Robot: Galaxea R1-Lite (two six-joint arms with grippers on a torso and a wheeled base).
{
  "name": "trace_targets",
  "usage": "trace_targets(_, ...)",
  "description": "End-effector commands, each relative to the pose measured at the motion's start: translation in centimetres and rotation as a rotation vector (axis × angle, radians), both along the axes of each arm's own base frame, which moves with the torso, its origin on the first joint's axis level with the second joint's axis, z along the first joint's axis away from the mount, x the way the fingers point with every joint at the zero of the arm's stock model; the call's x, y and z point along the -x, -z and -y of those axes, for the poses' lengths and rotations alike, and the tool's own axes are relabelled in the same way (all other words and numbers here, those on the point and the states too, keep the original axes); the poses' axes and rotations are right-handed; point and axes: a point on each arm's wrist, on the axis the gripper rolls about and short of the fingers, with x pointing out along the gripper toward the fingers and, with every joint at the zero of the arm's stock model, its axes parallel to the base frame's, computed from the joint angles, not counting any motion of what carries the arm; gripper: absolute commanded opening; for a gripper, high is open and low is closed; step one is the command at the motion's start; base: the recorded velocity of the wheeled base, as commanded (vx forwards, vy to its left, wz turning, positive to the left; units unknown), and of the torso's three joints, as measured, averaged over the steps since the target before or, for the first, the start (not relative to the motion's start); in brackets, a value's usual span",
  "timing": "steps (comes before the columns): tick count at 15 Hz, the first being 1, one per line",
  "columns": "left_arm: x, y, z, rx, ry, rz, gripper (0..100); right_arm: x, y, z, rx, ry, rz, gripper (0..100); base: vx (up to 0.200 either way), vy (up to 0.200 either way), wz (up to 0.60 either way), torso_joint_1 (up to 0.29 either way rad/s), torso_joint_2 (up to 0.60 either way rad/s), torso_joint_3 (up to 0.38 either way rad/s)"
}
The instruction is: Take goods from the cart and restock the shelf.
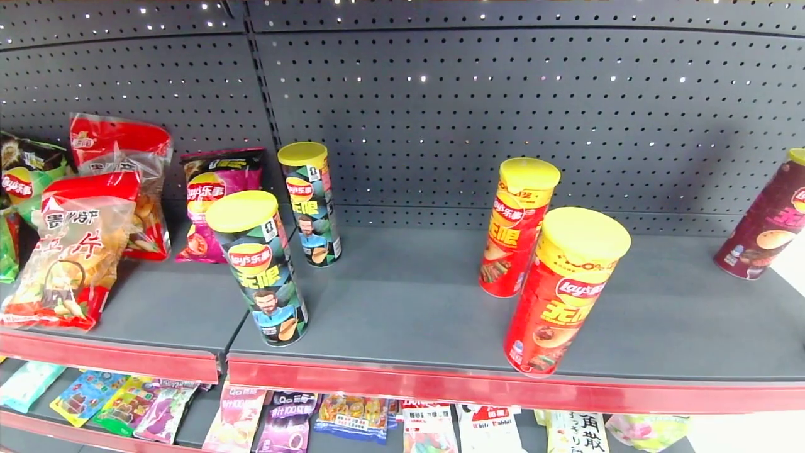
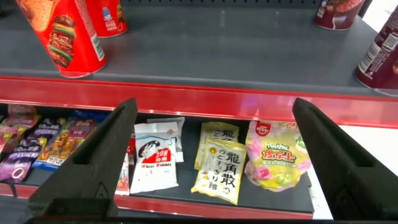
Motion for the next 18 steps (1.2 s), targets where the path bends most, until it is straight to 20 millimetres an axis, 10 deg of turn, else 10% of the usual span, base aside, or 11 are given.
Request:
trace_targets(1, 0.0, 0.0, 0.0, 0.000, -0.001, -0.001, 100, 0.0, 0.0, 0.0, 0.000, -0.001, -0.001, 100, 0.000, 0.000, 0.00, 0.000, 0.00, 0.000)
trace_targets(16, 0.0, 0.0, 0.0, 0.000, -0.001, -0.001, 100, 0.0, -0.2, -0.1, 0.000, -0.033, 0.009, 100, 0.000, 0.000, -0.16, 0.000, 0.00, 0.001)
trace_targets(18, 0.0, 0.0, 0.0, 0.000, 0.001, -0.001, 100, -0.7, -9.4, -0.2, -0.094, -0.130, 0.041, 100, 0.000, 0.000, 0.00, 0.000, 0.00, 0.000)
